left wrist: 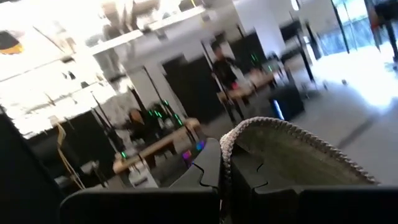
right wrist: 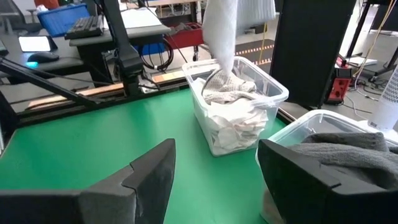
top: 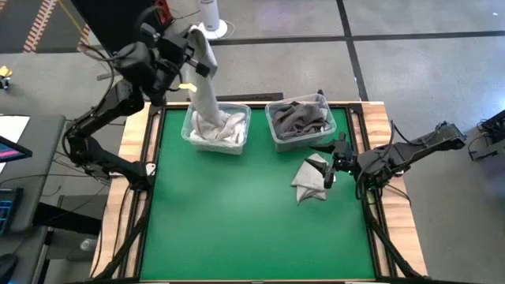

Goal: Sort towels by color in basket
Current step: Put the gray microfiber towel into the left transparent bin

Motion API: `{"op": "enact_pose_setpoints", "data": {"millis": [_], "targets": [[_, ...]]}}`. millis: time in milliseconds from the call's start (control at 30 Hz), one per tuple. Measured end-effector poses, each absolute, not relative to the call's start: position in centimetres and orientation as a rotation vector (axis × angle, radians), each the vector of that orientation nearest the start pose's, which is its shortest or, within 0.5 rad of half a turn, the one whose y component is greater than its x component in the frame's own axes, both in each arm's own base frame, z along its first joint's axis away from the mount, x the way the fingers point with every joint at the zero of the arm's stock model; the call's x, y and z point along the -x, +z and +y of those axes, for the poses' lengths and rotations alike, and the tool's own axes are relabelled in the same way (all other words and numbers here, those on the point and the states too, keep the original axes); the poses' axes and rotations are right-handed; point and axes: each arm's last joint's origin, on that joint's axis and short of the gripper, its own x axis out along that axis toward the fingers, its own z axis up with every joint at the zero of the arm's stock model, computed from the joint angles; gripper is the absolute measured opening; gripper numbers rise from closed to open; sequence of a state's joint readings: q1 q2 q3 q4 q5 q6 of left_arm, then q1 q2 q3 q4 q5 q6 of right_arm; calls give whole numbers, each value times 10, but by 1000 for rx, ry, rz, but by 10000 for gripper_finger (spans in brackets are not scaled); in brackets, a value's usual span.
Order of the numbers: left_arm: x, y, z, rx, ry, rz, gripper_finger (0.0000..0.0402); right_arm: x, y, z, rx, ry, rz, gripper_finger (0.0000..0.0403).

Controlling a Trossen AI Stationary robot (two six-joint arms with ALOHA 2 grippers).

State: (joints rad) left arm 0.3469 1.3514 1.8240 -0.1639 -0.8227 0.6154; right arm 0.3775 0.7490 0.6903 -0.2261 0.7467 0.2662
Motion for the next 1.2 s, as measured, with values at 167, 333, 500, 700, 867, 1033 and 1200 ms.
{"op": "enact_pose_setpoints", "data": {"millis": [167,333,500,700,867,1033,1200], "targets": [[-232,525,105,-431,1145,213,0,-157,303,41,-108,-396,194,272],[-250,495,104,-420,1080,276,0,-157,303,41,-107,-396,195,272],[-263,465,109,-363,1019,300,0,-157,303,41,-107,-396,194,272],[-272,422,111,-331,981,393,0,-157,303,41,-113,-395,194,272],[-259,416,104,-294,909,339,0,-159,301,42,-107,-395,205,272],[-244,397,101,-225,893,397,0,-162,299,43,-115,-398,211,272],[-239,361,114,-58,899,551,0,-164,301,44,-126,-398,195,272]]}}
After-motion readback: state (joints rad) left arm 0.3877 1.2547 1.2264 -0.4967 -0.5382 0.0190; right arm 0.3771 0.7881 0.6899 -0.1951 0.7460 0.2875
